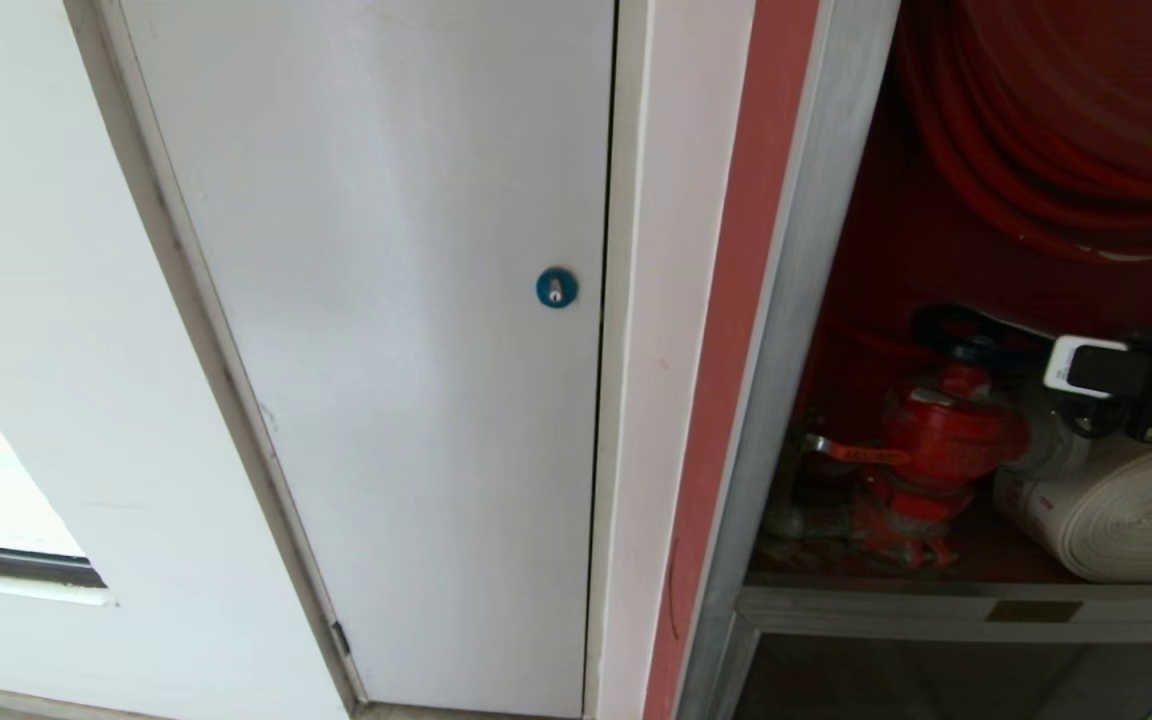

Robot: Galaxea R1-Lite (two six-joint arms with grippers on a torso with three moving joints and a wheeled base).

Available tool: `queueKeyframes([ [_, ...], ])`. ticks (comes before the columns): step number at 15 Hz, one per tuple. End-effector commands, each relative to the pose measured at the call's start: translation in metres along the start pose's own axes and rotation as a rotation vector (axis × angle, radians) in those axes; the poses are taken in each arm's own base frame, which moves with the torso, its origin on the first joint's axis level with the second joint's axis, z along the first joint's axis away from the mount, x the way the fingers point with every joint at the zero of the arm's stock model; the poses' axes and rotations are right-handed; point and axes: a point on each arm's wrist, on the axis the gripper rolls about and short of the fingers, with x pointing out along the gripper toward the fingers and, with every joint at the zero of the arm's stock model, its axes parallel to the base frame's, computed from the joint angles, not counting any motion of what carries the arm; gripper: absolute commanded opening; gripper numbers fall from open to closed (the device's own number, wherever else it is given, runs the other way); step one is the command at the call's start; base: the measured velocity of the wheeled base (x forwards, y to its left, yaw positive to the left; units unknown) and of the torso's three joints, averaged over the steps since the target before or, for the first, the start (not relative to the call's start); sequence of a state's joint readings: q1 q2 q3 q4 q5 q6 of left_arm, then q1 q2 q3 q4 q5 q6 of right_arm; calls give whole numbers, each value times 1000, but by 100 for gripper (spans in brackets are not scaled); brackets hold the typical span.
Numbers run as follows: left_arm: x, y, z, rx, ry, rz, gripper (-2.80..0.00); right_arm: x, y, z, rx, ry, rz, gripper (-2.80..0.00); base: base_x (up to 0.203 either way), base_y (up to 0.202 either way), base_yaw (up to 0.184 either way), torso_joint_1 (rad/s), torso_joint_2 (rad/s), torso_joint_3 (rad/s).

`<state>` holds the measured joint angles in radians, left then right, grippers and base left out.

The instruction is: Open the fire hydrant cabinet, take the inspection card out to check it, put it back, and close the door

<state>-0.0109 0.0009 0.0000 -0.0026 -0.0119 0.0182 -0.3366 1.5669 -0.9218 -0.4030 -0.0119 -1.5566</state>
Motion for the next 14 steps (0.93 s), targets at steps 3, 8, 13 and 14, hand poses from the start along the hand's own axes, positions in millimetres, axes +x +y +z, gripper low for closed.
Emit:
queueKeyframes([
  [3,1,0,-2,-1,7,0,-280,-27,1,-5,-14,20,-25,-280,0,0,0,0,0,0],
  [8,1,0,-2,0,6,0,-280,-66,2,-9,-15,35,-77,-280,0,0,0,0,0,0],
  [13,1,0,-2,-1,6,0,-280,-119,6,-7,-43,7,-156,-280,0,0,0,0,0,0],
  [14,1,0,-2,0,6,0,-280,-130,6,-6,-51,-8,-162,-280,0,0,0,0,0,0],
])
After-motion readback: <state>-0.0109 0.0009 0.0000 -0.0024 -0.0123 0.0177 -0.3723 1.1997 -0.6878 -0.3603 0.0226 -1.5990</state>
